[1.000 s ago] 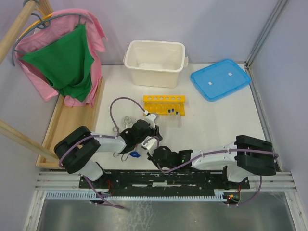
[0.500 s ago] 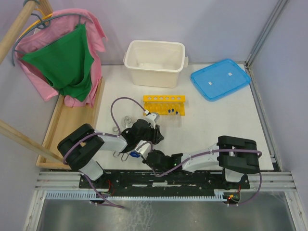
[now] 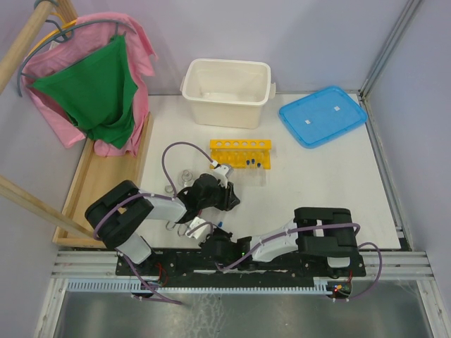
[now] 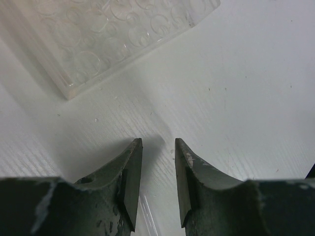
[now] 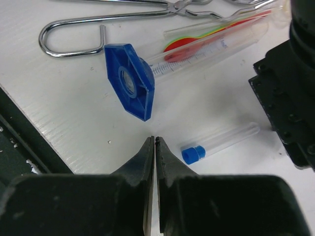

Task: Organize the chemistry lab equipment
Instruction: Pick up the test tube at the center of the board.

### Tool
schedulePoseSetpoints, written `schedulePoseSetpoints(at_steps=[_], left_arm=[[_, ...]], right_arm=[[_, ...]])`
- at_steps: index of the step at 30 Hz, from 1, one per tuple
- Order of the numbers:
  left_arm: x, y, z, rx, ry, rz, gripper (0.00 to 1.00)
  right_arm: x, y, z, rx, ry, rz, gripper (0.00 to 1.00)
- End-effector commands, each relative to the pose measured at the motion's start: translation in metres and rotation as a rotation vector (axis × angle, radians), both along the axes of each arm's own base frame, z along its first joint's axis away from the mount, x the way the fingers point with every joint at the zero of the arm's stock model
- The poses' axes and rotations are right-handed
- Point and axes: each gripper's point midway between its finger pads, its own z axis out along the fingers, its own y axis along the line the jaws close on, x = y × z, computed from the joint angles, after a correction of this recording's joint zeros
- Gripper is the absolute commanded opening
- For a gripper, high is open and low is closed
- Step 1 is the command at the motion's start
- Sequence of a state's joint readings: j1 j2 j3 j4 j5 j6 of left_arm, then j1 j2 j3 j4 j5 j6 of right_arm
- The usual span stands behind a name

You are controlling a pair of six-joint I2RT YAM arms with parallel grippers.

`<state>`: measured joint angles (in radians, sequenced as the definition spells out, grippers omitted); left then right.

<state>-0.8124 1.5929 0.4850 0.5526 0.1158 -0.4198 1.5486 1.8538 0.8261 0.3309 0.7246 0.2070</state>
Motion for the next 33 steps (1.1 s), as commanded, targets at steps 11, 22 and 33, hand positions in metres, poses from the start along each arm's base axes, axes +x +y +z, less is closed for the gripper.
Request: schedulePoseSetpoints(at_steps=[11, 22, 33], left_arm=[[0.001, 0.0, -0.009, 0.016, 0.033, -0.008, 0.38], [-0.005, 0.003, -0.011, 0.024, 0.054, -0.015, 0.37], [-0.008, -0.001, -0.017, 0.007, 0.077, -0.024, 0.36]], right_arm=[[0.024, -0.045, 0.02, -0.056, -0.137, -0.262, 0.1], [0.029, -0.097, 0.025, -0.025, -0.142, -0.406, 0.1], [-0.005, -0.052, 0.026, 0.144, 0.052, -0.074, 0.11]])
